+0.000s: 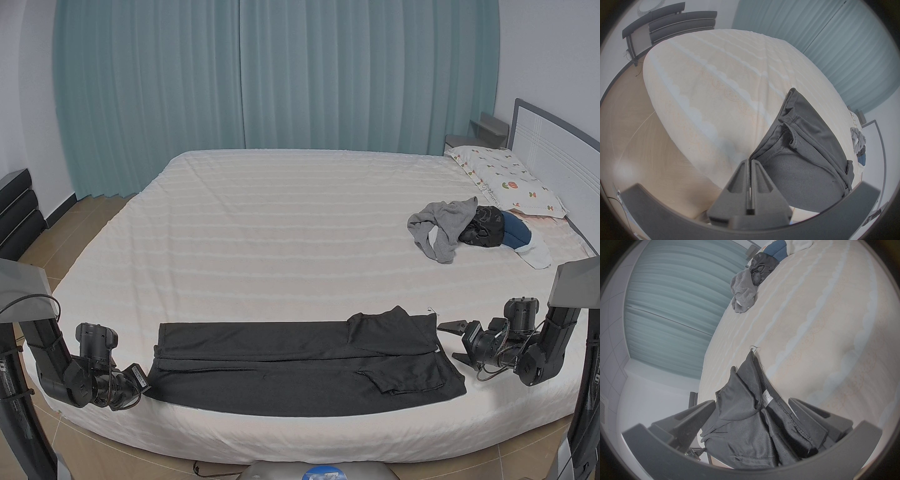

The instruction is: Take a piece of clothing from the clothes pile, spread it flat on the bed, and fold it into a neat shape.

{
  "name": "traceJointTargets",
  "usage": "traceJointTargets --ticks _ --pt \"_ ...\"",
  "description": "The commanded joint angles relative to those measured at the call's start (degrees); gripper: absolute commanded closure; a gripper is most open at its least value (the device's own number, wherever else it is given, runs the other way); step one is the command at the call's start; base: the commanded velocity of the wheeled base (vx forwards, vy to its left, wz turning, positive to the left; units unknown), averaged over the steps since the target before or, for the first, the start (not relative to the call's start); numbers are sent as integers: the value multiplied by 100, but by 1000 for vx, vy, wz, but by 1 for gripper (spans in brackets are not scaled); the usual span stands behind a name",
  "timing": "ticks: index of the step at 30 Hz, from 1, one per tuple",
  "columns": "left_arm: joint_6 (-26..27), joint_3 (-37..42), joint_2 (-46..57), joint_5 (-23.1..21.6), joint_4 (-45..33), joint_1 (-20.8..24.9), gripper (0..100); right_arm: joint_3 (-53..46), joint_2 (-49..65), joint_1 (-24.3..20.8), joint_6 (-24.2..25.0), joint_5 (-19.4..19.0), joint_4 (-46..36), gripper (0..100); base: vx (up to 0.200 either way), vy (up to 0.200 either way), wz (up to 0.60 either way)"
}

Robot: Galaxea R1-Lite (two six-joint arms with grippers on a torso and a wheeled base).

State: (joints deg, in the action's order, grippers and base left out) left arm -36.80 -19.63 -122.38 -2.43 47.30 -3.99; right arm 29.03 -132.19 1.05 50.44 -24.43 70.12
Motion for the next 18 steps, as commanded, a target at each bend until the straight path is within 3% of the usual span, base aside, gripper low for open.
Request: traceJointTargets --ticks 1,4,5,18 --pt "-2 12 13 5 -1 -6 100 -2 -8 1 0 0 2 0 0 0 0" --pt "7 12 13 5 -1 -14 100 -2 -8 -8 0 0 2 0 0 0 0" --pt "-2 3 13 5 7 -14 0 -2 -8 1 0 0 2 0 0 0 0" --pt "-99 -366 751 -144 -37 -436 0 -2 -8 -8 0 0 10 0 0 0 0"
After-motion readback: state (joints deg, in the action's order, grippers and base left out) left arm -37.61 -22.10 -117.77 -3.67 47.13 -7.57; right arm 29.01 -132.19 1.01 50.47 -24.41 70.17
